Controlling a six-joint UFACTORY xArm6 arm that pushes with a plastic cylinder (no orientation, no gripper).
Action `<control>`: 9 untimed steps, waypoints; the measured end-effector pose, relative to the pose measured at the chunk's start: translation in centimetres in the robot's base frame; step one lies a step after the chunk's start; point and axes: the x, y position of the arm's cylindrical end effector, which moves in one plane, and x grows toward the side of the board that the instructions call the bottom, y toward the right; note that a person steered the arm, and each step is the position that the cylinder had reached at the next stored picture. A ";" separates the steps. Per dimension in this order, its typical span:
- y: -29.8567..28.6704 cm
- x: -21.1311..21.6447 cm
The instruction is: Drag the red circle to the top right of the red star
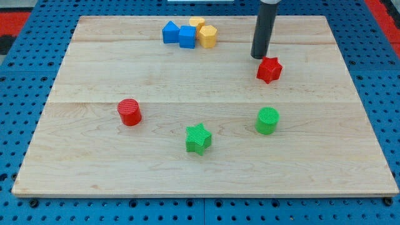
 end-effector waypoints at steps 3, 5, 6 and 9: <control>-3.3 0.8; -5.4 10.7; -7.0 9.8; -23.7 -1.7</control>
